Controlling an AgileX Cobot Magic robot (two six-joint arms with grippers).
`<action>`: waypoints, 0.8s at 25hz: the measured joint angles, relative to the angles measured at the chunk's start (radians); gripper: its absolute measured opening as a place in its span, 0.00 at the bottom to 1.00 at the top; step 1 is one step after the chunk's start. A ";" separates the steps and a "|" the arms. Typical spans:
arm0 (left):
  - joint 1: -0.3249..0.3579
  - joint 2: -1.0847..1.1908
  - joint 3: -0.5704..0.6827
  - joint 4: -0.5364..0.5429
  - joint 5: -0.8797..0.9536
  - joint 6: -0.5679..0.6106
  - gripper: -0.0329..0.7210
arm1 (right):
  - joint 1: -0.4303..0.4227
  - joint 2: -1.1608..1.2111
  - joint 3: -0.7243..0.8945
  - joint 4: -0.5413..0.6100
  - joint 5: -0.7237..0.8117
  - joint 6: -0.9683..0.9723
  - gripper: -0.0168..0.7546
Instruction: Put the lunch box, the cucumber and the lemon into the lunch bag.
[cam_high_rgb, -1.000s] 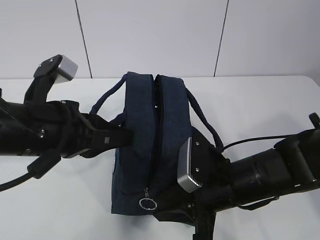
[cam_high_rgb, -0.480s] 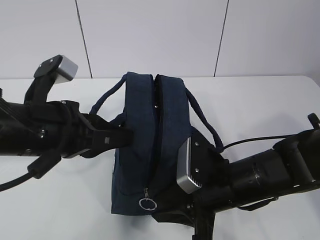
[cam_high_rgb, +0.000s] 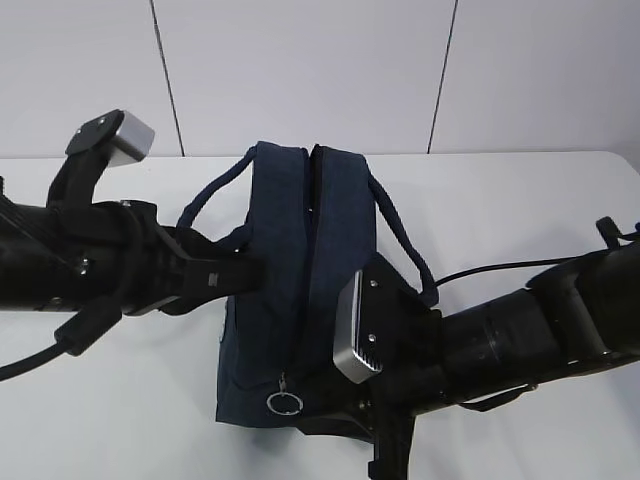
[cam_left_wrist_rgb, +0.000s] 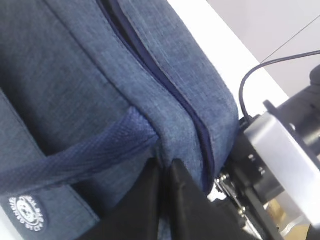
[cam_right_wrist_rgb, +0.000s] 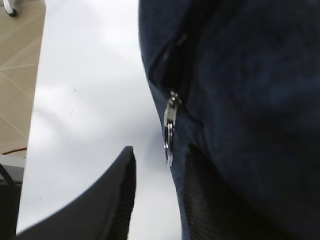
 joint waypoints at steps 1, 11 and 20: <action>0.000 0.000 0.000 0.000 -0.001 0.000 0.05 | 0.002 0.000 0.000 0.000 -0.007 0.000 0.33; 0.000 0.000 0.000 0.000 -0.001 0.000 0.05 | 0.004 0.000 -0.002 -0.040 -0.003 0.028 0.33; 0.001 0.000 0.000 0.000 -0.001 0.000 0.05 | 0.033 0.000 -0.004 -0.069 0.029 0.064 0.33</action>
